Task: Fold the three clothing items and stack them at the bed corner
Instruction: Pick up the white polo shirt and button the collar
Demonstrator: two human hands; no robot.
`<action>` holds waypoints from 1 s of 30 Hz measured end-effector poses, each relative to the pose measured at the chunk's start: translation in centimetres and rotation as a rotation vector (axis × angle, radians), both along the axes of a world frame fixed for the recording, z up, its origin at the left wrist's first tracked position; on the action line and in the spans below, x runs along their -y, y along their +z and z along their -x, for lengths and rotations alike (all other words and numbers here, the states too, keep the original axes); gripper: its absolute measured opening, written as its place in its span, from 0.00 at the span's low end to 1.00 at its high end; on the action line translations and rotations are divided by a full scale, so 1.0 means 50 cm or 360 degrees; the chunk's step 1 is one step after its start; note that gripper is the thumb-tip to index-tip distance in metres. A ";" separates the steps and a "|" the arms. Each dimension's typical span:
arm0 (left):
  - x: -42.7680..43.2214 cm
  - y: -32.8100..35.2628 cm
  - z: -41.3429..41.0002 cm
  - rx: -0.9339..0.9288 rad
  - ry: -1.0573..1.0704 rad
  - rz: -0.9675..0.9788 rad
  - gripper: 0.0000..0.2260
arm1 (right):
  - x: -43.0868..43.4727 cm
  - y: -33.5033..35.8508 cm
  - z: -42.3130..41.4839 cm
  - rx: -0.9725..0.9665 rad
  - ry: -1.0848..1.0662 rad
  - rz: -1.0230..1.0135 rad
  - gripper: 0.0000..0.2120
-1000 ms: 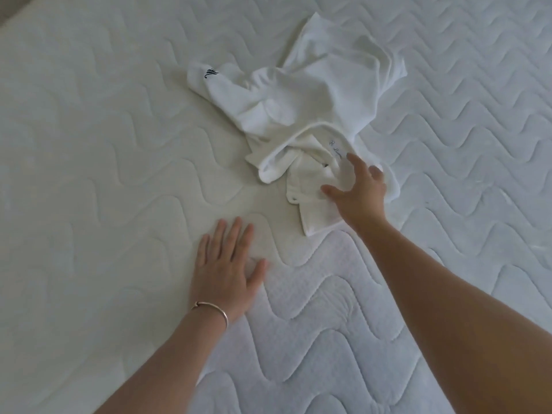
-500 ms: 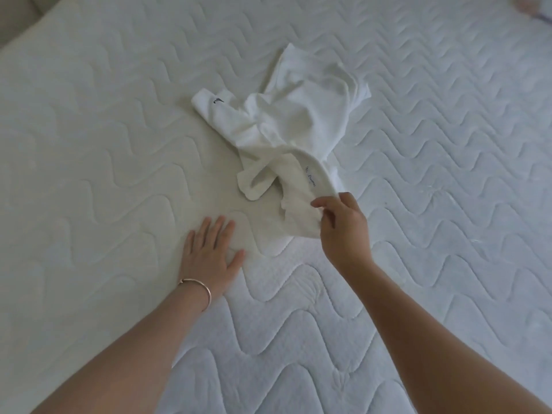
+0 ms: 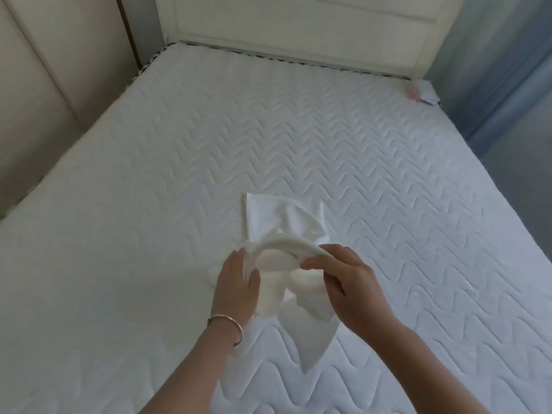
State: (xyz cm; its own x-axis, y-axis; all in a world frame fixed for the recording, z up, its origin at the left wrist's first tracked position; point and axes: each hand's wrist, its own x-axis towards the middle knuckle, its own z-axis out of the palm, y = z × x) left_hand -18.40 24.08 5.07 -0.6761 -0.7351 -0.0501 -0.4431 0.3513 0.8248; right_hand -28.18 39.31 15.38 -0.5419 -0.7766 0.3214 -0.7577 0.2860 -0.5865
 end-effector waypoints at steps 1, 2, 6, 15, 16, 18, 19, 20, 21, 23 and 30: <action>-0.007 0.035 -0.021 -0.0035 -0.0011 0.0060 0.21 | -0.022 0.030 -0.007 0.0010 -0.0026 0.0033 0.19; -0.012 0.075 -0.041 -0.0087 -0.0043 0.0109 0.20 | -0.042 0.060 -0.012 0.0009 -0.0047 0.0064 0.19; -0.040 0.240 -0.111 -0.0235 -0.0251 0.0135 0.13 | -0.108 0.186 -0.035 -0.0056 -0.0150 0.0154 0.18; -0.110 0.529 -0.172 -0.0447 -0.0351 0.0452 0.17 | -0.217 0.422 -0.077 -0.0146 -0.0305 0.0357 0.19; -0.124 0.556 -0.179 -0.0461 -0.0359 0.0457 0.17 | -0.234 0.440 -0.084 -0.0141 -0.0332 0.0369 0.19; -0.154 0.606 -0.196 -0.0473 -0.0370 0.0477 0.17 | -0.269 0.476 -0.098 -0.0101 -0.0382 0.0410 0.17; -0.173 0.629 -0.205 -0.0468 -0.0374 0.0514 0.17 | -0.288 0.491 -0.104 -0.0065 -0.0405 0.0424 0.16; -0.202 0.655 -0.219 -0.0460 -0.0367 0.0547 0.17 | -0.316 0.507 -0.112 -0.0043 -0.0421 0.0435 0.16; -0.220 0.677 -0.228 -0.0465 -0.0358 0.0557 0.18 | -0.333 0.518 -0.114 -0.0038 -0.0435 0.0429 0.17; -0.257 0.714 -0.246 -0.0508 -0.0333 0.0539 0.23 | -0.365 0.536 -0.117 -0.0076 -0.0455 0.0400 0.15; -0.411 0.772 -0.331 -0.0511 -0.0442 0.0405 0.23 | -0.524 0.557 -0.167 0.0006 -0.0437 0.0522 0.05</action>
